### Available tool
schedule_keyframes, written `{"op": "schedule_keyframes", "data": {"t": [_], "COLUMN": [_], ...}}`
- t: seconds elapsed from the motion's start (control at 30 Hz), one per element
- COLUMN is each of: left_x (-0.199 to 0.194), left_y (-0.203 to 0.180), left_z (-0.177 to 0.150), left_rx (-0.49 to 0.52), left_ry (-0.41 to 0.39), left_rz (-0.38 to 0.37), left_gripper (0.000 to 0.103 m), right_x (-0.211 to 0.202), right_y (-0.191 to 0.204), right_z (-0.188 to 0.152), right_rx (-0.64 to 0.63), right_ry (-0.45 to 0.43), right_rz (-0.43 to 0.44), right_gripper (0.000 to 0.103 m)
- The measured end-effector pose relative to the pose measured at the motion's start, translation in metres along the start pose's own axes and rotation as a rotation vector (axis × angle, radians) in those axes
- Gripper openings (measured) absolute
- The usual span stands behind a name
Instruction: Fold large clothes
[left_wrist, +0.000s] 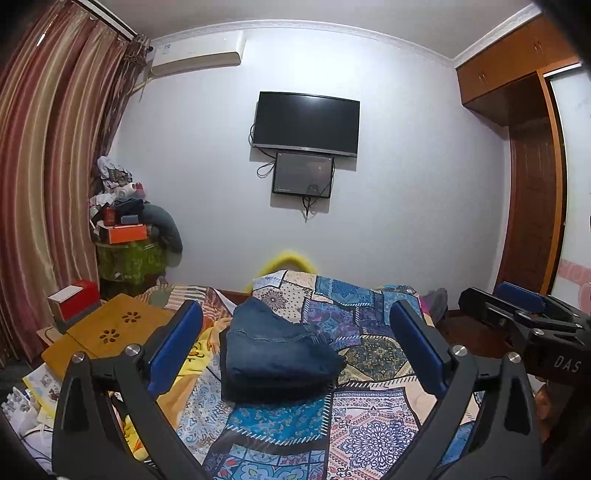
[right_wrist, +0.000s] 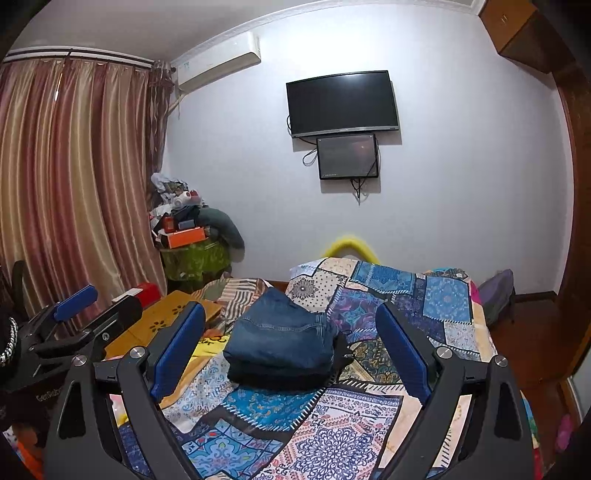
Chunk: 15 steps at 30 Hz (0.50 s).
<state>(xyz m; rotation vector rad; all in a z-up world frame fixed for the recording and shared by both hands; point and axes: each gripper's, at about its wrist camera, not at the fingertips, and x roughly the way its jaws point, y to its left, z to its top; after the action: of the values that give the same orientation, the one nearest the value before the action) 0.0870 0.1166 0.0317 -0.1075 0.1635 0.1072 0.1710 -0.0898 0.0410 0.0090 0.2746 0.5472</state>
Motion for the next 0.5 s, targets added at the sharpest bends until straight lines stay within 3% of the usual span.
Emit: {"op": "schedule_keyframes", "data": {"t": [0.5], "left_x": [0.0036], "left_y": [-0.0056], "left_z": [0.002], "left_rx": [0.012], "left_ry": [0.012], "left_rz": [-0.025], "left_gripper": [0.102], "right_x": [0.0005], "right_y": [-0.0031], "right_z": [0.0], "right_rx": [0.012], "right_ry": [0.008], "right_rz": [-0.001], "right_gripper": [0.092]}}
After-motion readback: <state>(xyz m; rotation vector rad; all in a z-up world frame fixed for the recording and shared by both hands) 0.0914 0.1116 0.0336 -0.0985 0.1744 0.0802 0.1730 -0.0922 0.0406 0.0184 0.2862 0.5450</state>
